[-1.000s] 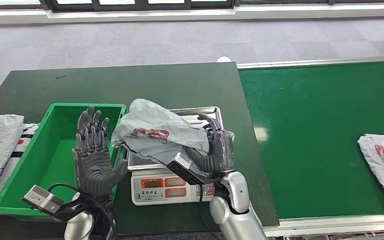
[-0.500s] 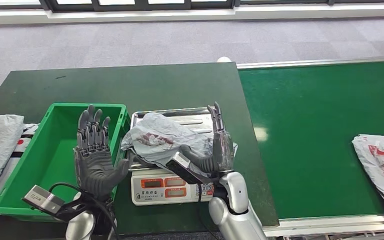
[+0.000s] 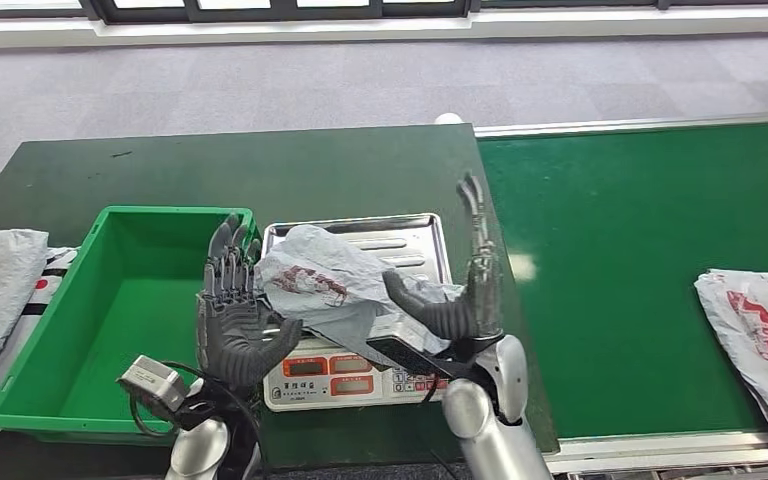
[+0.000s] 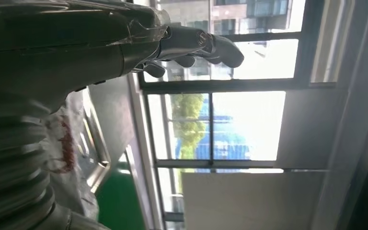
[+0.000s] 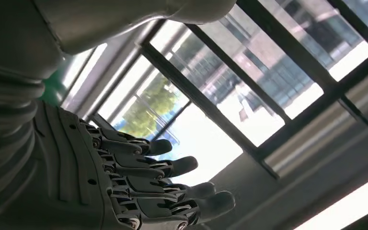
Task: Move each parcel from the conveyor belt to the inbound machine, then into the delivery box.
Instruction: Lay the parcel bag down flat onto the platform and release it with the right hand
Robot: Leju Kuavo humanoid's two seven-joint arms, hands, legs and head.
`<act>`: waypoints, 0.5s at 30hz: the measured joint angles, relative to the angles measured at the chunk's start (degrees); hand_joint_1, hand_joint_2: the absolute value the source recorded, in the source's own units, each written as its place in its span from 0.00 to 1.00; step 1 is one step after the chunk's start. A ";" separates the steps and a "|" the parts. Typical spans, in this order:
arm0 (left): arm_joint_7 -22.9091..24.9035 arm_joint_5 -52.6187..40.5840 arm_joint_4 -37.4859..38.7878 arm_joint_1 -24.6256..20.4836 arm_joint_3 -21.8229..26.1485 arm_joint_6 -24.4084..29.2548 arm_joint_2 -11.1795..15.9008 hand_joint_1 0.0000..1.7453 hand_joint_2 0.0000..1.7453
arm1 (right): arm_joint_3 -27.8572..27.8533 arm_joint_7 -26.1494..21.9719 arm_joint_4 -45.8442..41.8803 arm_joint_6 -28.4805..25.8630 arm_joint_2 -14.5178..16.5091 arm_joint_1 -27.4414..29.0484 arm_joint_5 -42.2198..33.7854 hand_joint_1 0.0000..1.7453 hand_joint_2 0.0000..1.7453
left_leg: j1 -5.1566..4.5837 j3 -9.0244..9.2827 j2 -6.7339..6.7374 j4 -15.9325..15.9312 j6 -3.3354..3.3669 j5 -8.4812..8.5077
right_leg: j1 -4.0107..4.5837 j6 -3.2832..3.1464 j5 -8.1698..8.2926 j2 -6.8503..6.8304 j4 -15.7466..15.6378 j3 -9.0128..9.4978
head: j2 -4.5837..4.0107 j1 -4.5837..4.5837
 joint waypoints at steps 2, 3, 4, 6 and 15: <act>0.06 -2.95 4.68 -0.89 -0.67 5.16 0.02 0.00 1.00 | -2.58 -4.35 -6.07 -0.07 -0.04 1.19 -4.26 0.00 1.00 | -0.01 0.00 0.02 0.00 0.01 -0.01 | -0.01 0.01 0.01 0.02 0.00 0.00 | 0.00 0.01; 0.07 -4.28 6.99 -1.38 -1.11 7.60 0.02 0.00 1.00 | -3.81 -6.29 -8.77 -0.07 -0.05 1.72 -6.25 0.00 1.00 | -0.02 0.00 0.05 0.00 0.02 -0.01 | -0.02 0.03 0.02 0.05 0.00 -0.02 | 0.01 0.01; 0.05 -5.38 9.41 -1.93 -1.69 9.73 0.02 0.00 1.00 | -5.03 -8.28 -11.43 -0.06 -0.06 2.24 -8.26 0.00 1.00 | -0.03 0.00 0.08 0.00 0.02 -0.02 | -0.03 0.04 0.03 0.08 0.00 -0.02 | 0.01 0.01; 0.02 -6.49 13.49 -2.97 -3.00 11.88 0.02 0.00 1.00 | -7.04 -11.70 -15.71 -0.03 -0.10 3.14 -11.60 0.00 1.00 | -0.04 0.01 0.11 0.01 0.03 -0.03 | -0.04 0.06 0.04 0.12 0.00 -0.03 | 0.01 0.01; -0.01 -9.50 26.18 -6.98 -6.52 12.35 -0.07 0.00 1.00 | -11.23 -15.89 -24.24 0.13 -0.30 5.57 -16.35 0.00 1.00 | -0.04 0.03 0.16 0.00 0.05 -0.04 | -0.03 0.07 0.06 0.18 0.00 0.00 | 0.00 0.01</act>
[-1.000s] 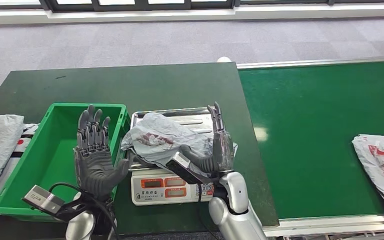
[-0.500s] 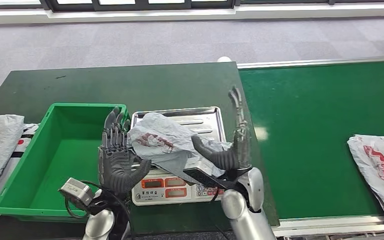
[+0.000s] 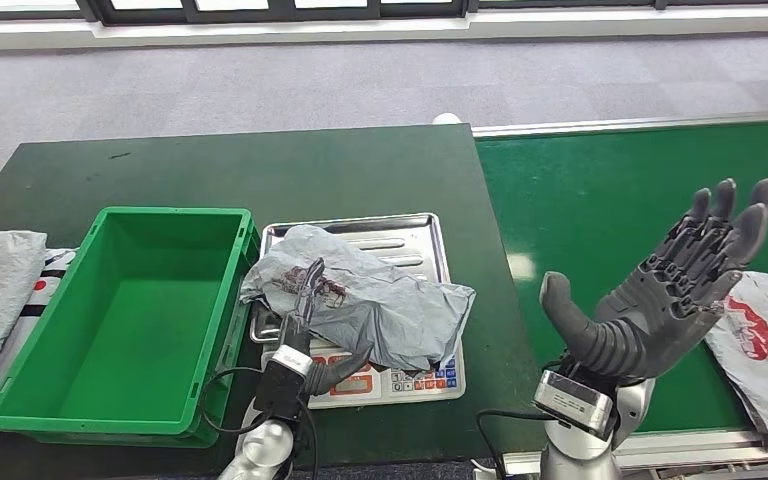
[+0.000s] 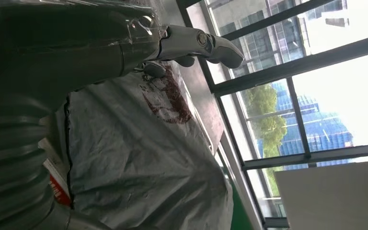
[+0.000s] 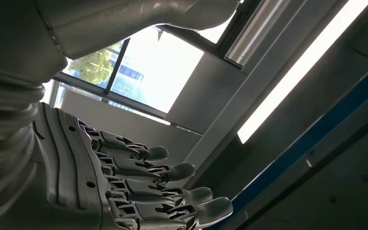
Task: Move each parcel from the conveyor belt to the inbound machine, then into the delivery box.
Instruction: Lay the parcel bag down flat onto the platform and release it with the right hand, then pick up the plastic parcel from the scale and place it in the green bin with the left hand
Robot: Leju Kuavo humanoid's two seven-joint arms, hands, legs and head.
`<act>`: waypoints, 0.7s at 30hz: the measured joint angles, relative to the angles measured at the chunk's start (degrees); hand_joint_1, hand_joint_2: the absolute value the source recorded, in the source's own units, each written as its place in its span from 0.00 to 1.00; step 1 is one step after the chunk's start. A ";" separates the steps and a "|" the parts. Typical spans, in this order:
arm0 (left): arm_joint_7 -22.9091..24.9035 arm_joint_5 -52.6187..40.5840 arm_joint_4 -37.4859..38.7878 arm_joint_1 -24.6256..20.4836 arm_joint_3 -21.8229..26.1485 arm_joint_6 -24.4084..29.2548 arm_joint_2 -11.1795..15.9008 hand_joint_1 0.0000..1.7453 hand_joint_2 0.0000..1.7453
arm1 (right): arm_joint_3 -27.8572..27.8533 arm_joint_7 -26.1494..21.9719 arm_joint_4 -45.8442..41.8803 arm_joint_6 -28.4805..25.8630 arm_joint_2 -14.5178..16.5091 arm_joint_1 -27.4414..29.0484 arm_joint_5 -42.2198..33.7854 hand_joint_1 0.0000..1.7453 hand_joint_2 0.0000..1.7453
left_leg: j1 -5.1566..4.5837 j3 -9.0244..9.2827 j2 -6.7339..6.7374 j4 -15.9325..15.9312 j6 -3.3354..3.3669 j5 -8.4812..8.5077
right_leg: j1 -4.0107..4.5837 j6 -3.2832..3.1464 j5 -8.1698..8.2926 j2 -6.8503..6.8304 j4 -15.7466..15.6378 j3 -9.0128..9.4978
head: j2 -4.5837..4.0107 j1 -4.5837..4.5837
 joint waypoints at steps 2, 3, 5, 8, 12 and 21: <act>0.00 -1.14 2.11 -0.91 -0.56 0.39 -0.10 0.00 1.00 | -0.10 0.78 -0.85 0.01 -0.02 0.25 0.71 0.00 1.00 | 0.00 0.00 0.01 0.00 0.00 0.00 | 0.00 -0.01 0.01 0.01 0.00 0.04 | 0.00 -0.01; -0.01 -1.49 3.08 -1.32 -0.79 0.54 -0.18 0.00 1.00 | -0.13 1.34 -1.19 0.01 -0.02 0.31 1.19 0.00 1.00 | 0.00 0.00 0.01 0.00 0.00 0.00 | 0.00 -0.02 0.02 0.01 0.00 0.05 | 0.00 -0.01; -0.02 -1.91 4.81 -2.08 -1.13 0.69 -0.39 0.00 1.00 | -0.13 1.93 -1.65 0.03 -0.02 0.38 1.83 0.00 1.00 | 0.00 0.00 0.01 0.00 -0.01 0.01 | 0.00 -0.02 0.02 0.02 0.00 0.04 | 0.00 0.00; -0.06 -2.71 7.33 -3.31 -1.37 0.97 -0.75 0.27 1.00 | -0.16 0.83 -1.83 0.04 -0.03 0.40 1.47 0.00 1.00 | 0.00 0.00 0.01 0.00 0.00 0.01 | 0.00 -0.02 0.02 0.01 0.00 0.03 | 0.00 0.00; -0.08 -4.11 10.89 -5.25 -2.05 2.20 -1.38 1.00 1.00 | -0.25 -0.05 -1.69 0.05 -0.03 0.36 1.15 0.00 1.00 | 0.00 -0.01 -0.01 0.00 0.00 0.01 | 0.00 -0.01 0.03 0.00 0.00 0.07 | 0.00 0.00; -0.11 -5.28 17.09 -9.66 -2.26 3.73 -2.96 1.00 1.00 | -0.58 -0.07 -0.88 0.07 -0.03 0.31 1.27 0.00 1.00 | 0.00 -0.01 -0.04 0.00 0.00 0.01 | 0.00 0.02 0.05 -0.02 0.00 0.10 | 0.00 0.00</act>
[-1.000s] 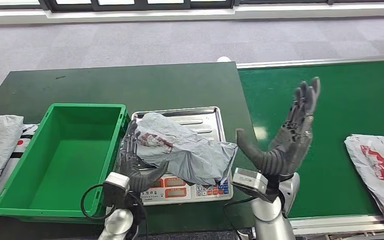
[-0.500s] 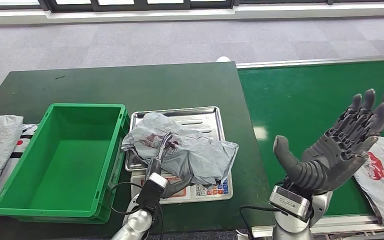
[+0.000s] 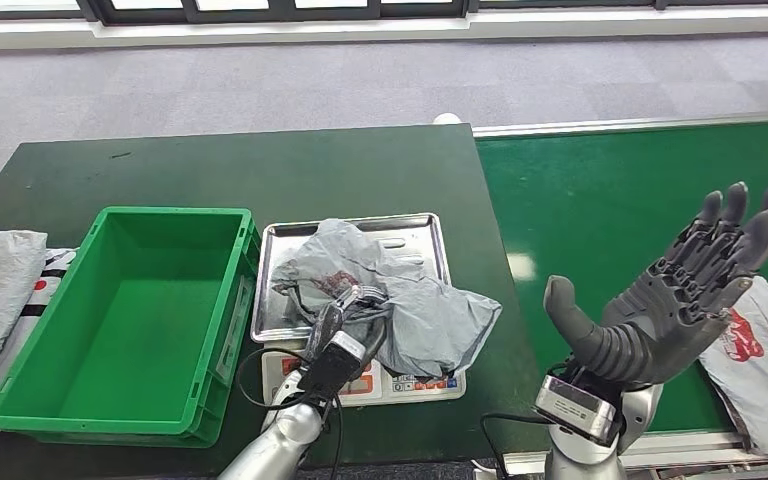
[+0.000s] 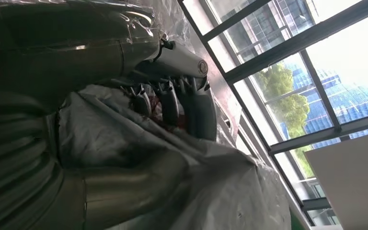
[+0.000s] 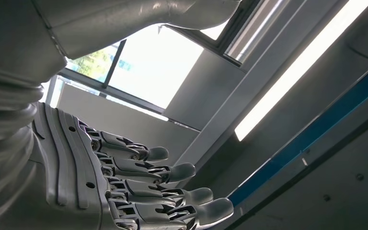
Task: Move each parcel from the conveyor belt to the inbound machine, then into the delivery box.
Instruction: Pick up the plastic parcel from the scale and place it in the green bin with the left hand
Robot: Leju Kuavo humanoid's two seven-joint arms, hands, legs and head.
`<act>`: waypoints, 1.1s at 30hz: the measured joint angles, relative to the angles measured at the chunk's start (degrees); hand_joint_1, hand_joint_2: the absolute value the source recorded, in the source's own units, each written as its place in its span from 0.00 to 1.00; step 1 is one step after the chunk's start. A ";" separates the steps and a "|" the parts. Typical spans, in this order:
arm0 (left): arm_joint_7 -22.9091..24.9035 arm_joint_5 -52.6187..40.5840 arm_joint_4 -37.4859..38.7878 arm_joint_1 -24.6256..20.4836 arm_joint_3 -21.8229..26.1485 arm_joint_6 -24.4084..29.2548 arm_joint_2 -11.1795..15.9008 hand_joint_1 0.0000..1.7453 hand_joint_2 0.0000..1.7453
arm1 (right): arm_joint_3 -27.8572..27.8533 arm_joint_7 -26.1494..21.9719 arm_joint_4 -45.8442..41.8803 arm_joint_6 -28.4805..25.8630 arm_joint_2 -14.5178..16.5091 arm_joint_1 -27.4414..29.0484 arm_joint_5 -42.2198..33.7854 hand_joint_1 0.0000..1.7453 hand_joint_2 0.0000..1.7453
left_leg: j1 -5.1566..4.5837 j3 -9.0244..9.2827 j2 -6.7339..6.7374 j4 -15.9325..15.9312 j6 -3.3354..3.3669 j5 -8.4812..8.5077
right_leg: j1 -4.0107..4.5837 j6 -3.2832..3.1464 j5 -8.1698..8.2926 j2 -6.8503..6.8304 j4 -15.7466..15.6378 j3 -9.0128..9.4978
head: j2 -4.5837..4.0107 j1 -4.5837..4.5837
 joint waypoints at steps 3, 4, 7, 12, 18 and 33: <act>-0.01 -0.29 0.96 -0.66 0.00 0.20 -0.32 1.00 1.00 | -0.03 0.00 0.25 -0.01 0.00 -0.01 0.03 0.00 1.00 | 0.00 0.00 0.00 0.00 0.00 0.00 | 0.00 0.00 0.00 0.00 0.00 0.00 | 0.00 0.00; -0.01 -0.35 1.20 -0.81 0.00 0.23 -0.41 1.00 1.00 | -0.03 0.00 0.31 -0.01 0.00 -0.02 0.03 0.00 1.00 | 0.00 0.00 0.00 0.00 0.00 0.00 | 0.00 0.00 0.00 0.00 0.00 -0.01 | 0.00 0.00; -0.02 -0.45 1.82 -1.27 0.00 0.29 -0.60 1.00 1.00 | -0.04 0.00 0.49 -0.01 0.00 -0.03 0.03 0.00 1.00 | 0.00 0.00 0.00 0.00 0.00 0.00 | 0.00 0.00 0.00 0.00 0.00 -0.01 | 0.00 0.00; -0.02 -0.50 2.48 -1.63 0.00 0.36 -0.76 1.00 1.00 | -0.11 0.03 0.66 -0.01 0.00 -0.04 0.04 0.00 1.00 | 0.00 0.00 0.00 0.00 0.00 -0.01 | 0.00 0.00 -0.01 0.00 0.00 -0.01 | 0.00 0.00; -0.02 -1.42 2.96 -1.79 0.00 1.72 -0.83 1.00 1.00 | -0.32 1.02 0.85 -0.01 0.00 -0.04 0.94 0.00 1.00 | 0.00 0.00 0.00 0.00 0.00 0.00 | 0.00 0.00 0.00 0.00 0.00 0.00 | 0.00 0.00; 0.03 -3.33 -21.18 1.24 5.09 20.59 1.11 1.00 1.00 | -0.74 0.27 2.08 -0.01 0.00 0.10 -0.06 0.00 1.00 | 0.01 -0.06 -0.02 -0.01 0.00 0.00 | 0.02 0.00 -0.01 -0.02 0.02 -0.02 | 0.00 0.00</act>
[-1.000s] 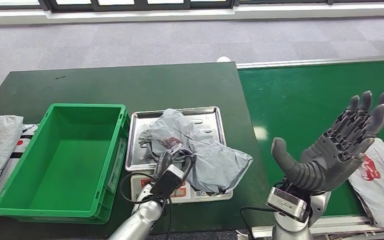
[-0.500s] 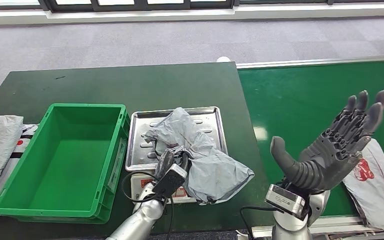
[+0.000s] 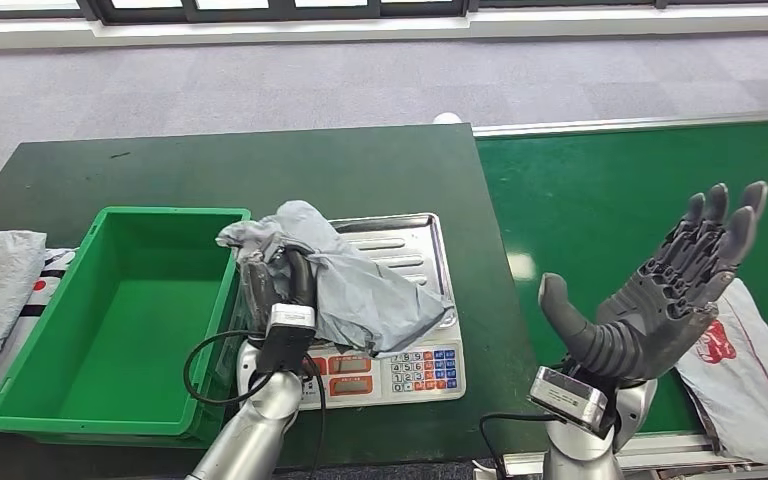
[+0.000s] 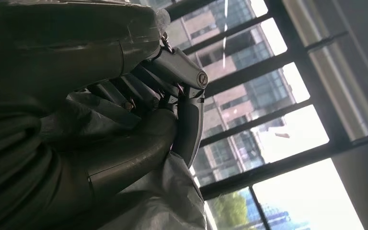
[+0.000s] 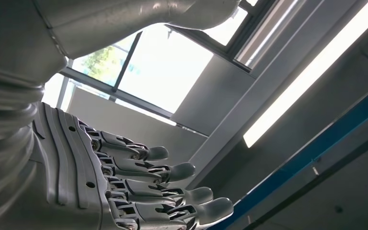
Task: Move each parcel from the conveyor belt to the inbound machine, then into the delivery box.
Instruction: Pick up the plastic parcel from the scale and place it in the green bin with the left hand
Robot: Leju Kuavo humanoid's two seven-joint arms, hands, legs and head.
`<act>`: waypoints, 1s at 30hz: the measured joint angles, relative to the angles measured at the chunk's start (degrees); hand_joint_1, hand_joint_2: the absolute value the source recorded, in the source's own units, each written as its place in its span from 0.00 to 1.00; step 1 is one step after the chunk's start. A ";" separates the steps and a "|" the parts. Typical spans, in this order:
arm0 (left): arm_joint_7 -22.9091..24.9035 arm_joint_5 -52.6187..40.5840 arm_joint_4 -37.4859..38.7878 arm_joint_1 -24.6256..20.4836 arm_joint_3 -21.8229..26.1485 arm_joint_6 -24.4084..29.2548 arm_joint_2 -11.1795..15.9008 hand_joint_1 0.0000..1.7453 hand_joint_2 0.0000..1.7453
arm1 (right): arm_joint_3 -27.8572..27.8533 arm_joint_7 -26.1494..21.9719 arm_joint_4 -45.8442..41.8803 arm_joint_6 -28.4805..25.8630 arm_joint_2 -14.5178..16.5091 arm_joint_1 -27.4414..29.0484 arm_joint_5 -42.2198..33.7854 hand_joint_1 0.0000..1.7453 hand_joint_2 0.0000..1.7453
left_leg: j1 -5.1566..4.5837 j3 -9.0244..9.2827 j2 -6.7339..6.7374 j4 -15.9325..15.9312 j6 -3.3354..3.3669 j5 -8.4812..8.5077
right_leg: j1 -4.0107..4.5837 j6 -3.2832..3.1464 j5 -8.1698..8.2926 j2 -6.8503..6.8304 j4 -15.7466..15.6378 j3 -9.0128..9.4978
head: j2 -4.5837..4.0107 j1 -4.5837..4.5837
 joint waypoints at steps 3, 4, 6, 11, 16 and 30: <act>0.02 -3.39 -7.05 0.42 3.61 0.12 0.10 1.00 1.00 | -0.19 -0.05 0.66 -0.02 0.00 0.03 -0.58 0.00 1.00 | 0.00 0.00 0.00 0.00 -0.01 0.01 | 0.00 0.00 0.00 0.00 0.00 0.00 | 0.00 0.00; 0.03 -4.46 -9.08 0.51 4.65 0.12 0.01 1.00 1.00 | -0.24 -0.05 0.84 -0.02 0.00 0.03 -0.73 0.00 1.00 | 0.00 0.00 0.00 0.00 -0.01 0.01 | 0.00 0.00 0.00 0.00 0.00 0.00 | 0.00 0.00; 0.03 -6.45 -12.60 0.68 6.51 0.12 -0.21 1.00 1.00 | -0.36 -0.05 1.09 -0.02 0.00 0.03 -0.94 0.00 1.00 | 0.00 0.00 0.00 0.00 -0.01 0.01 | 0.00 0.00 0.00 0.00 0.00 0.01 | 0.00 0.00; 0.04 -7.88 -17.58 1.26 9.09 0.12 -0.34 1.00 1.00 | -0.83 -0.06 1.50 0.00 0.00 0.07 -1.08 0.00 1.00 | 0.00 0.01 -0.01 0.00 -0.01 0.01 | -0.01 0.00 0.00 0.00 0.00 0.01 | 0.00 0.00; 0.04 -9.99 -20.40 1.88 11.12 0.12 -0.44 1.00 1.00 | -1.04 -0.07 1.63 -0.01 -0.01 0.62 -1.10 0.00 1.00 | 0.00 0.01 0.00 0.00 -0.01 0.01 | -0.01 0.00 0.00 0.00 0.00 0.01 | 0.00 0.00; 0.13 -10.25 -12.26 2.00 18.09 0.10 -0.47 0.00 1.00 | -1.04 -0.09 1.87 -0.02 -0.04 2.61 -1.19 0.00 1.00 | 0.00 0.01 0.02 0.00 -0.01 0.01 | -0.01 -0.01 0.00 0.02 0.00 -0.02 | 0.00 0.00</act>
